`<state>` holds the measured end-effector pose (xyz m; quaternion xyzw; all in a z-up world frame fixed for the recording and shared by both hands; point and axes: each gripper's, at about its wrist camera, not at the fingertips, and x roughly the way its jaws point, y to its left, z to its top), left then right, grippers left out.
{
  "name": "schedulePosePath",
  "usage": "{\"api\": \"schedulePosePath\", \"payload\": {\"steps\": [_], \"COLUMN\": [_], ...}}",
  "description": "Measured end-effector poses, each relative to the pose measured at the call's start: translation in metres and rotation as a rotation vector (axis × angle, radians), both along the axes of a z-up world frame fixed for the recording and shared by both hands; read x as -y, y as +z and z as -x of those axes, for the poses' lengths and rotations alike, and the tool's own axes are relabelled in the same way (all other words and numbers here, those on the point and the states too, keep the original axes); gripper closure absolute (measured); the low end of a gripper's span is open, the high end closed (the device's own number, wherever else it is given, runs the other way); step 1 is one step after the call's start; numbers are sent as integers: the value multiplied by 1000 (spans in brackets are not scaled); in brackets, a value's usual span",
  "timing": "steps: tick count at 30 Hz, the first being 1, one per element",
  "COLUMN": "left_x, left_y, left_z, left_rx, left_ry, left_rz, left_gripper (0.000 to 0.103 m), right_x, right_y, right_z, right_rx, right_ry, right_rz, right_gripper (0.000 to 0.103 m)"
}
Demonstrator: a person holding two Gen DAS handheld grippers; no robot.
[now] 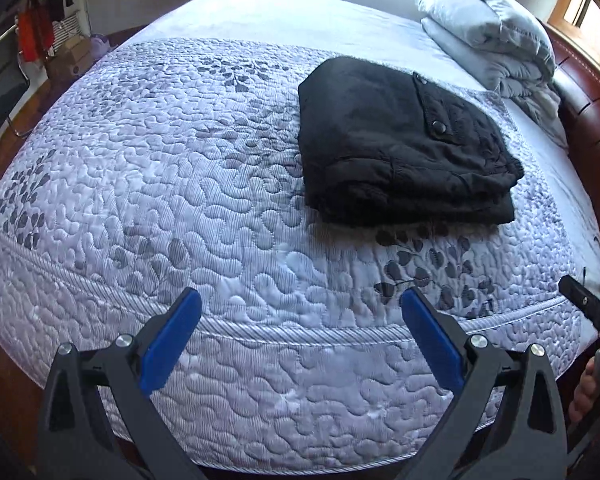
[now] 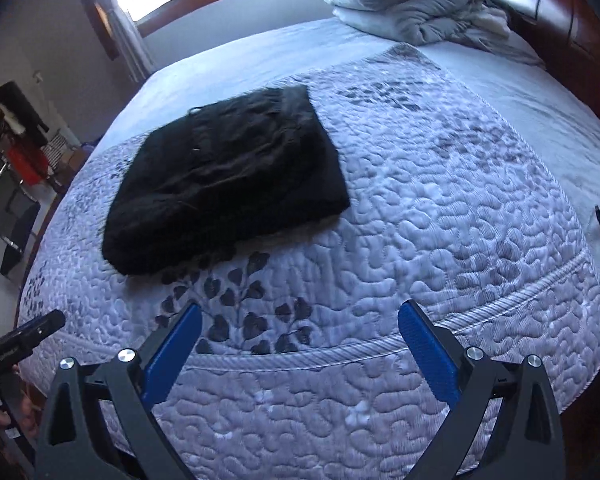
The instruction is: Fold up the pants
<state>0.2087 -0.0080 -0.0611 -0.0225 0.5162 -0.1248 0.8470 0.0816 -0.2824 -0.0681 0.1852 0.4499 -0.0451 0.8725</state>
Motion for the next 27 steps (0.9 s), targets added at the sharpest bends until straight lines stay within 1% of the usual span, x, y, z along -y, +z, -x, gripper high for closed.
{"api": "schedulePosePath", "payload": {"steps": [3,5,10,13,20,24,27], "left_x": [-2,-1,1,-1,-10,-16,-17], "left_y": [12,24,50,61,74,76,78], "left_z": [6,12,26,34,46,48,50], "left_rx": [10,34,86,112,137,154,157], "left_ry": [3,0,-16,-20,1,16,19], "left_rz": [31,43,23,14,15,-9,-4], "left_gripper": [3,3,3,3,3,3,3], "right_x": [-12,-18,-29,-36,-51,-51,-51], "right_y": [15,26,56,68,90,95,96], "right_z": [4,8,19,24,40,45,47], "right_rx": [36,61,119,129,167,175,176], "right_ry": [33,46,78,94,131,137,139], "right_rz": [-3,-4,-2,14,35,34,27], "right_gripper": [4,4,4,4,4,4,4]}}
